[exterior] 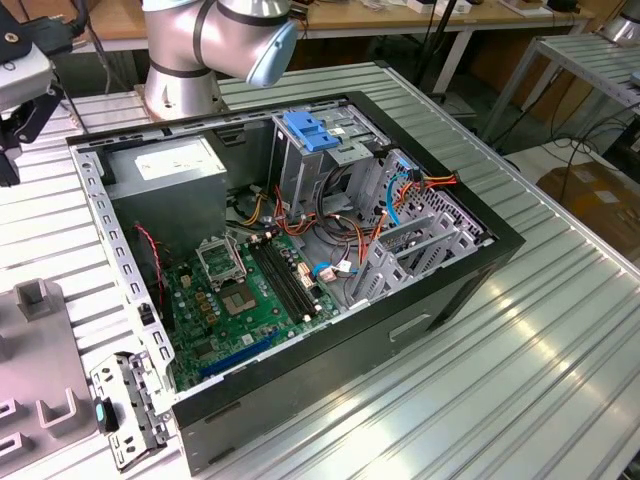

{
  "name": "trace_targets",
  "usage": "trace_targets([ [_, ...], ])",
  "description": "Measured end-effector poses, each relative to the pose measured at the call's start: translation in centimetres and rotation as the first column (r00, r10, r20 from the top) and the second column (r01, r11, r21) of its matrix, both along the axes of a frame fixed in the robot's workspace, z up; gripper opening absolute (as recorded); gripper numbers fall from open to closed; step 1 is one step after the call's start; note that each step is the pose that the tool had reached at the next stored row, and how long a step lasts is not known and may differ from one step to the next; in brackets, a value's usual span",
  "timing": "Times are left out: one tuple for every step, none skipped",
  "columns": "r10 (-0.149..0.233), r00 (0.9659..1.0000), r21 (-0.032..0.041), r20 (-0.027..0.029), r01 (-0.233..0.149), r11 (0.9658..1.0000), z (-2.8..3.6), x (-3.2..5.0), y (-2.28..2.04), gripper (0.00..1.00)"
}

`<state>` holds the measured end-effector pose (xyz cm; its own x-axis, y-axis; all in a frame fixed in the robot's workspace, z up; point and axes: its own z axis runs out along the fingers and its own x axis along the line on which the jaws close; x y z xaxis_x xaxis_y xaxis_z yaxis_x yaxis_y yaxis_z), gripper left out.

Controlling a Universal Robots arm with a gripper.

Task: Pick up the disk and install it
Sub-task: 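Reach for the disk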

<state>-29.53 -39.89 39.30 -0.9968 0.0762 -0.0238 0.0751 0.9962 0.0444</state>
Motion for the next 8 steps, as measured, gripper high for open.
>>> trace_targets([
  [0.000,1.0000,0.0000,0.0000,0.000,1.0000,0.00,-0.19,0.00,0.11],
  [0.000,1.0000,-0.0001,-0.0001,0.000,1.0000,0.01,-0.47,0.00,0.11],
  [0.000,1.0000,0.0000,0.0000,0.000,1.0000,0.00,-0.61,0.00,0.11],
  [0.000,1.0000,-0.0001,-0.0001,0.000,1.0000,0.00,-0.80,0.00,0.11],
  [0.000,1.0000,0.0000,0.0000,0.000,1.0000,0.00,-0.93,0.00,0.11],
  [0.000,1.0000,-0.0001,-0.0001,0.000,1.0000,0.00,-1.10,0.00,0.11],
  [0.000,1.0000,-0.0001,-0.0002,0.000,1.0000,0.01,-1.22,0.00,0.11],
  [0.000,1.0000,-0.0001,-0.0001,0.000,1.0000,0.00,-1.22,0.00,0.11],
])
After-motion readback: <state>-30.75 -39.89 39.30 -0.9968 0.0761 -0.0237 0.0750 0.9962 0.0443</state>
